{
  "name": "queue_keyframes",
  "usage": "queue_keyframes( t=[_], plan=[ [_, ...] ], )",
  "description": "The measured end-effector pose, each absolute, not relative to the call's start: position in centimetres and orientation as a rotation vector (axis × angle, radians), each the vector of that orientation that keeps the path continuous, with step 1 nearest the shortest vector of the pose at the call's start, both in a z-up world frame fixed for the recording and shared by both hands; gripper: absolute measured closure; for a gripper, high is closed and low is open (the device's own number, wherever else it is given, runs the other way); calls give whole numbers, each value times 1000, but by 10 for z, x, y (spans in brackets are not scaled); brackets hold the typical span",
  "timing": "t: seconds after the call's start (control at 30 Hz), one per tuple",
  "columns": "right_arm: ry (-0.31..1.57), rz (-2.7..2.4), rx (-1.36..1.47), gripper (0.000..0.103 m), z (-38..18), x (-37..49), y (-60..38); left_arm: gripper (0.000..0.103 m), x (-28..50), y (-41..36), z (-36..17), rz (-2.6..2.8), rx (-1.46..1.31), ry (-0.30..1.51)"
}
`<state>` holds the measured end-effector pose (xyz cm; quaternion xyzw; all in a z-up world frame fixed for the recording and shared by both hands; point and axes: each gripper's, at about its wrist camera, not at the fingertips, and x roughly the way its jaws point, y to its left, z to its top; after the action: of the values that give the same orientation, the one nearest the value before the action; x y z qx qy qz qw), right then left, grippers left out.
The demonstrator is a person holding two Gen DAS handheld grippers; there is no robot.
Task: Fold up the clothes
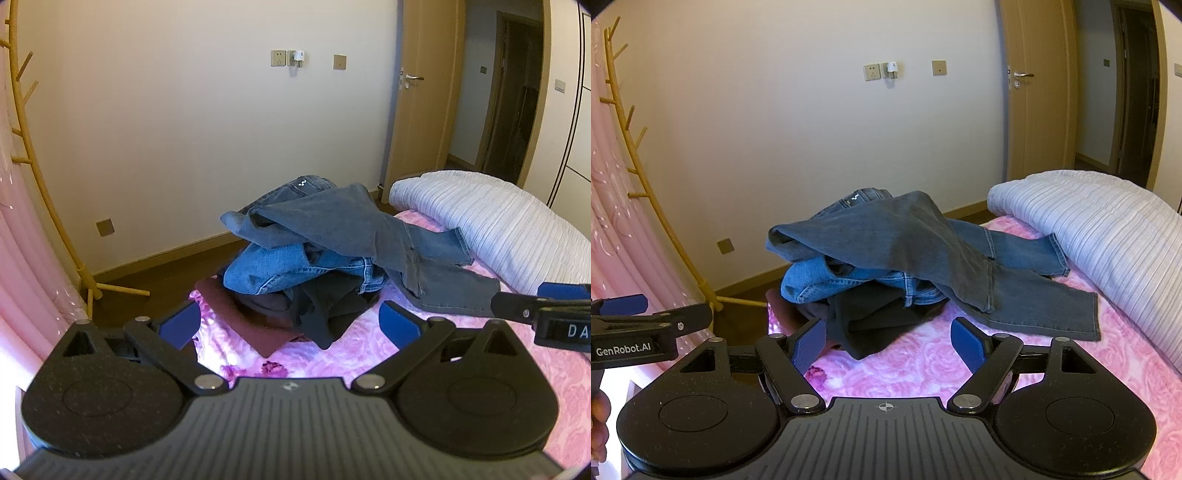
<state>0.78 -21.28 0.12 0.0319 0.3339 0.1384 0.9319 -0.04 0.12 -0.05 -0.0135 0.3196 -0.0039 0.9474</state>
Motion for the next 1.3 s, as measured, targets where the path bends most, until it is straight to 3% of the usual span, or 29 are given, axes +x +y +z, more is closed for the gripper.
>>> queue_keyframes(
  t=[1.3],
  plan=[
    [660,267,47,25,-6,9,-213,2,-2,6,-9,0,-44,686]
  ],
)
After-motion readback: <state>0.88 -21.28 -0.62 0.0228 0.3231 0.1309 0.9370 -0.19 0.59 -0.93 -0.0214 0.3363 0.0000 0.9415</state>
